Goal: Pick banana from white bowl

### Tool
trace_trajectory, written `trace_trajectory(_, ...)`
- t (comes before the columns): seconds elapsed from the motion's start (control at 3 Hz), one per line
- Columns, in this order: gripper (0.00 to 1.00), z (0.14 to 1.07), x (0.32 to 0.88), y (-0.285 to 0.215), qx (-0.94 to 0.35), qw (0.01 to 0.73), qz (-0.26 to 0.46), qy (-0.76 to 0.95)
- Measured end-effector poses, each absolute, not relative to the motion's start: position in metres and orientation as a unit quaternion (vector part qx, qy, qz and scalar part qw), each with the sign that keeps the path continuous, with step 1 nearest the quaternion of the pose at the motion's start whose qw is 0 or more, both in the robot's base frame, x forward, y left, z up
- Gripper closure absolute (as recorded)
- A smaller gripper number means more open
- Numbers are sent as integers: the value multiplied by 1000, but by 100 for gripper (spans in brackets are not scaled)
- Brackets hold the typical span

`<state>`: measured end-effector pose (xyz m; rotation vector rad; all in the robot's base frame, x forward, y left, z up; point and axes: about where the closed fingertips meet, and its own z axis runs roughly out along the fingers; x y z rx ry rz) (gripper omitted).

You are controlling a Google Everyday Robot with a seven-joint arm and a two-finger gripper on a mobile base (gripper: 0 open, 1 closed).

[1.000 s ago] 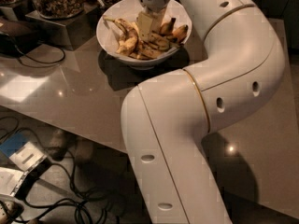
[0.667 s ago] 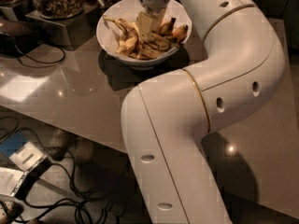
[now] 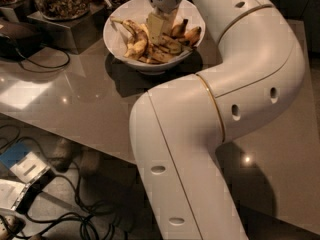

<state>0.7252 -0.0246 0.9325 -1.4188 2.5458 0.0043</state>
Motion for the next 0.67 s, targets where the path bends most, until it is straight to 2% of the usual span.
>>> trace_trajectory(0.67,64,932,725,-25,-484,113,2,868)
